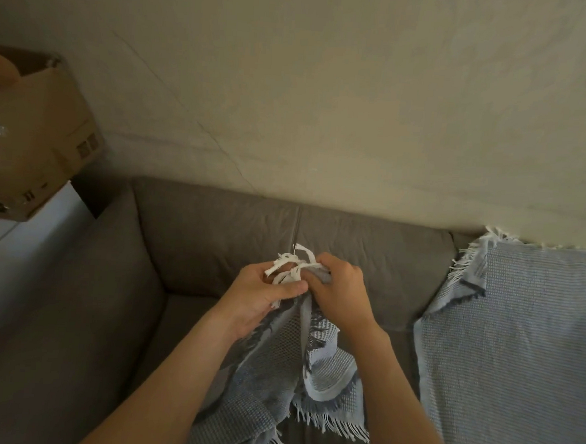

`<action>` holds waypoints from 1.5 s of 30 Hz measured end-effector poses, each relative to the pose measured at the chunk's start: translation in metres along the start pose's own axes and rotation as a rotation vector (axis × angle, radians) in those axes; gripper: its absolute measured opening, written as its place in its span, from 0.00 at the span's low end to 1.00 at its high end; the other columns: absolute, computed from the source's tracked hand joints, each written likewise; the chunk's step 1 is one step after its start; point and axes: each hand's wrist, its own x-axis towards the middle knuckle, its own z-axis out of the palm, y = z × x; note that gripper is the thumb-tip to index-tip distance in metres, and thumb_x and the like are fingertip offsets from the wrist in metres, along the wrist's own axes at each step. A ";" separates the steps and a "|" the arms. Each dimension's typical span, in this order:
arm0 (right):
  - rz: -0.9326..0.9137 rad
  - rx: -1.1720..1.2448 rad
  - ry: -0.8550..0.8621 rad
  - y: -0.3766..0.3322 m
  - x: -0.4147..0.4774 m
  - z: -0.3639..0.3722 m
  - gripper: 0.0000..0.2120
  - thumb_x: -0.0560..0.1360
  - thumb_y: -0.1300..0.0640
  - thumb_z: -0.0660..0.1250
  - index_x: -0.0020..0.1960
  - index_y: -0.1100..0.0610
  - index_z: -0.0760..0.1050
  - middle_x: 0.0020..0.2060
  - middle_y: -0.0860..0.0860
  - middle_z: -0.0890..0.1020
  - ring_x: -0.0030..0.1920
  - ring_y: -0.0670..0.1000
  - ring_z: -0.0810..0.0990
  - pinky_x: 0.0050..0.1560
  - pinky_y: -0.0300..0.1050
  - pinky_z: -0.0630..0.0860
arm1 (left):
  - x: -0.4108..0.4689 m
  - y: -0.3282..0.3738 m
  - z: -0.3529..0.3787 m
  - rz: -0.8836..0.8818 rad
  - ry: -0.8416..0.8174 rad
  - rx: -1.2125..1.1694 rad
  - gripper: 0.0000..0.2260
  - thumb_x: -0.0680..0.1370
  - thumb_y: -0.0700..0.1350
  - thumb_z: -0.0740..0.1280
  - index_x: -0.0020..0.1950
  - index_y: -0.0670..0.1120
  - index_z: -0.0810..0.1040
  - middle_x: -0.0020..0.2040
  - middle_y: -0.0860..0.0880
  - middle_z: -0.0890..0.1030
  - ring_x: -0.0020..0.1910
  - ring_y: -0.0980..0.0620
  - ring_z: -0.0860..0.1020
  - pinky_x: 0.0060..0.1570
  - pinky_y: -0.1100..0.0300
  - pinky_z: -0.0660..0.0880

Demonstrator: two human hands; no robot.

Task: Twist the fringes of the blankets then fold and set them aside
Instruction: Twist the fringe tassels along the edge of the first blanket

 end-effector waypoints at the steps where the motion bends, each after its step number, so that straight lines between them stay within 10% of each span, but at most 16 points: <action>1: 0.018 0.006 0.005 0.000 0.001 -0.001 0.23 0.76 0.53 0.77 0.33 0.44 0.64 0.25 0.42 0.71 0.27 0.43 0.72 0.28 0.34 0.64 | 0.000 0.000 0.000 0.004 -0.013 0.013 0.19 0.73 0.33 0.78 0.64 0.38 0.84 0.59 0.37 0.86 0.61 0.38 0.85 0.66 0.45 0.79; 12: 0.251 -0.058 0.025 -0.002 0.004 -0.004 0.25 0.69 0.36 0.77 0.31 0.55 0.74 0.24 0.48 0.77 0.24 0.43 0.71 0.26 0.44 0.69 | 0.004 0.002 0.005 0.049 0.043 0.067 0.14 0.78 0.31 0.73 0.63 0.38 0.84 0.57 0.40 0.87 0.59 0.42 0.86 0.61 0.51 0.83; 20: 0.207 0.193 0.092 -0.002 0.007 -0.008 0.20 0.80 0.47 0.72 0.33 0.49 0.69 0.24 0.42 0.73 0.25 0.41 0.69 0.27 0.33 0.65 | 0.011 0.013 0.015 0.153 0.160 0.221 0.11 0.78 0.35 0.75 0.60 0.43 0.87 0.53 0.46 0.89 0.55 0.46 0.87 0.59 0.52 0.83; 26: 0.201 0.102 0.247 0.000 -0.001 0.002 0.10 0.77 0.54 0.73 0.55 0.49 0.74 0.54 0.47 0.72 0.53 0.48 0.75 0.55 0.45 0.76 | 0.028 0.028 0.019 0.232 0.356 0.206 0.04 0.78 0.38 0.76 0.52 0.44 0.88 0.47 0.43 0.89 0.52 0.39 0.87 0.57 0.41 0.82; 35: 0.172 0.106 0.023 -0.001 0.002 0.027 0.19 0.71 0.47 0.76 0.55 0.50 0.70 0.47 0.45 0.82 0.47 0.46 0.82 0.46 0.48 0.83 | 0.059 0.081 0.052 0.308 0.424 -0.006 0.03 0.82 0.38 0.71 0.49 0.41 0.85 0.45 0.42 0.86 0.48 0.42 0.86 0.54 0.44 0.84; 41: 0.091 0.043 0.303 -0.006 0.036 0.001 0.06 0.85 0.59 0.62 0.49 0.53 0.69 0.30 0.45 0.76 0.26 0.48 0.73 0.27 0.47 0.68 | 0.073 0.125 0.069 0.396 0.410 -0.156 0.06 0.85 0.38 0.67 0.49 0.42 0.80 0.48 0.41 0.80 0.48 0.43 0.79 0.51 0.46 0.80; 45: -0.051 0.081 0.531 -0.036 0.054 -0.031 0.04 0.86 0.62 0.58 0.56 0.54 0.67 0.33 0.49 0.76 0.28 0.51 0.72 0.27 0.48 0.61 | 0.078 0.171 0.088 0.478 0.380 -0.269 0.11 0.86 0.39 0.65 0.68 0.38 0.75 0.57 0.39 0.81 0.51 0.44 0.84 0.57 0.45 0.84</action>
